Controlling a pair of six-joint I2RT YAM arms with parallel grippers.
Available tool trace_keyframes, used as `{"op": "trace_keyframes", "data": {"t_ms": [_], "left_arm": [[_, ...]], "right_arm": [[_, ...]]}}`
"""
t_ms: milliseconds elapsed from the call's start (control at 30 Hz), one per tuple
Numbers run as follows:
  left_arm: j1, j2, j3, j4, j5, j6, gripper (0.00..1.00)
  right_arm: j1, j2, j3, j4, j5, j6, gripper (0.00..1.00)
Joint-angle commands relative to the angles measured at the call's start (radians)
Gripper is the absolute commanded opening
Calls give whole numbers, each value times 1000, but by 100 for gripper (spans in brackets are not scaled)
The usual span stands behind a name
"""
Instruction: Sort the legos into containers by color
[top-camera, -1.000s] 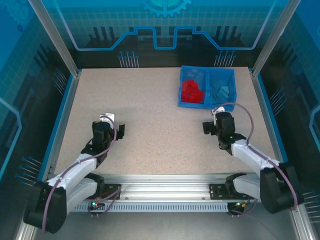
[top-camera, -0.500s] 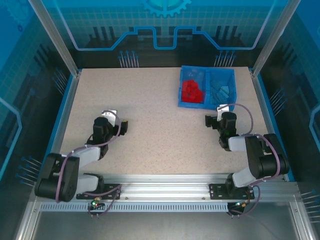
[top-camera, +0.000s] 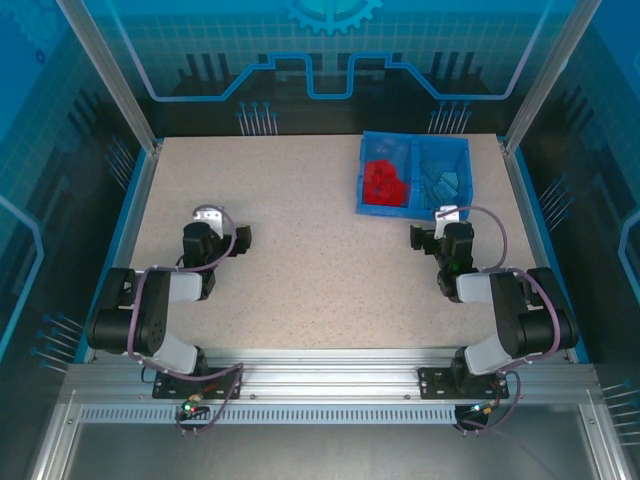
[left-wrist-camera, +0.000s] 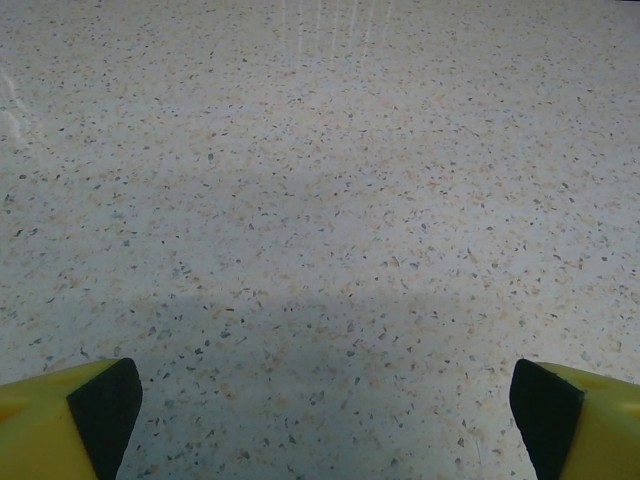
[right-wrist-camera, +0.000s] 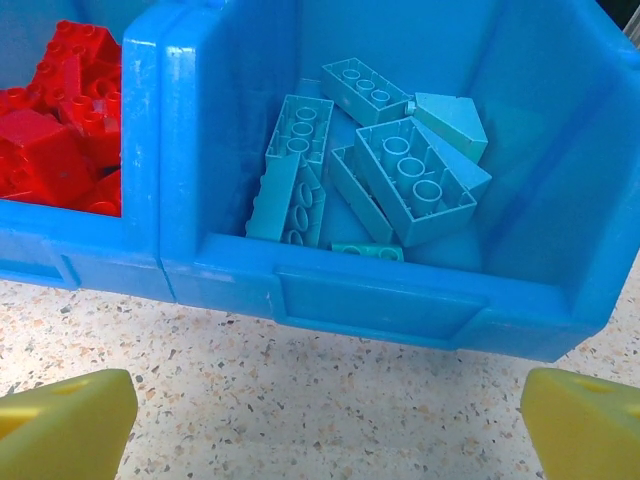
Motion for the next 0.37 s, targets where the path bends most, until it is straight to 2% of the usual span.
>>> {"op": "trace_keyframes", "data": {"t_ms": [0, 333], "left_arm": [[3, -2, 10, 42, 25, -16, 99], [-2, -1, 8, 43, 17, -13, 99]], "right_arm": [[4, -3, 10, 30, 11, 9, 100], [-1, -2, 8, 34, 0, 9, 100]]}}
